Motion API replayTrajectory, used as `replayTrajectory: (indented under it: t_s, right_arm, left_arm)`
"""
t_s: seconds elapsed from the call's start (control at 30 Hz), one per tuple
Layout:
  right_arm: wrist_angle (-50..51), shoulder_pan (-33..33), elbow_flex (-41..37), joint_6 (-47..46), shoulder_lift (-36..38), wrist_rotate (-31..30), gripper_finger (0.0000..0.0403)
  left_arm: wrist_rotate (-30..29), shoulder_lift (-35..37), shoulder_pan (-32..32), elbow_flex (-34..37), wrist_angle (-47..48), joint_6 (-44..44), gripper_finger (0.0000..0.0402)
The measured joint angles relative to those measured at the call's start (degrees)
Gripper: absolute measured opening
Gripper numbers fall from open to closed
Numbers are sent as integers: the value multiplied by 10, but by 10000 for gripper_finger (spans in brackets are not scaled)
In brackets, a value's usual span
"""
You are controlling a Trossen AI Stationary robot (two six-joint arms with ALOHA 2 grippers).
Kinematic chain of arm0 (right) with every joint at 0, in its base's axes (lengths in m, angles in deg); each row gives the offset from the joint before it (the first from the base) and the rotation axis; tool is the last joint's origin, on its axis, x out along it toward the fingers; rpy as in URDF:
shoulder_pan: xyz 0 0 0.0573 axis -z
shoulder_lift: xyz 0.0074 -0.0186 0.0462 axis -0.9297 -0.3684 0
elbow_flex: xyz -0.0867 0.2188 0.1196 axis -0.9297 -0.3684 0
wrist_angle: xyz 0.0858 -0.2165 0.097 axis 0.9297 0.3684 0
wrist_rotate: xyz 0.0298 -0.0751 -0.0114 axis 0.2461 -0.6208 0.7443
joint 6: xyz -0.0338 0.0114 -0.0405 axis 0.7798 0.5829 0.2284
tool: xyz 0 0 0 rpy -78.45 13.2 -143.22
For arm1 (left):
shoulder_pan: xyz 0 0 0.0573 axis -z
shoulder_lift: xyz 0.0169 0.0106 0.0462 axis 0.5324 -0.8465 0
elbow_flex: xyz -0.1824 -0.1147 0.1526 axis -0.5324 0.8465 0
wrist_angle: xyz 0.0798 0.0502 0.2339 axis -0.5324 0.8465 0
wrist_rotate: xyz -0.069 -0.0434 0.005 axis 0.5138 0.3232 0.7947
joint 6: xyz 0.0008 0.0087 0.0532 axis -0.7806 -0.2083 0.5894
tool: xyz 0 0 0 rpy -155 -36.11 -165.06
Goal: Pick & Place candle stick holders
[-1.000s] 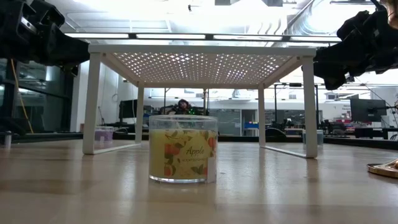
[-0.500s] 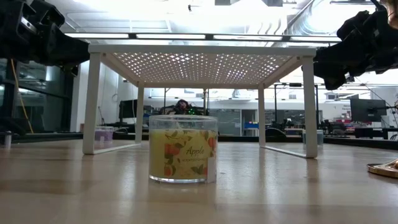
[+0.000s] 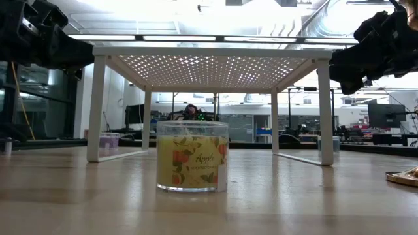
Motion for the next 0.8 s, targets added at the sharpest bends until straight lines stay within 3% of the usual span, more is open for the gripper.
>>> replayTrajectory:
  t_s: [0.3, 0.57, 0.8]
  right_arm:
    - [0, 0, 0, 0, 0, 0, 197]
    - [0, 0, 0, 0, 0, 0, 197]
    - [0, 0, 0, 0, 0, 0, 197]
  left_arm:
    - [-16, 0, 0, 1, -72, 1, 65]
    - [-116, -30, 0, -32, -124, 5, 65]
    - [-200, -134, 0, -128, -118, 1, 65]
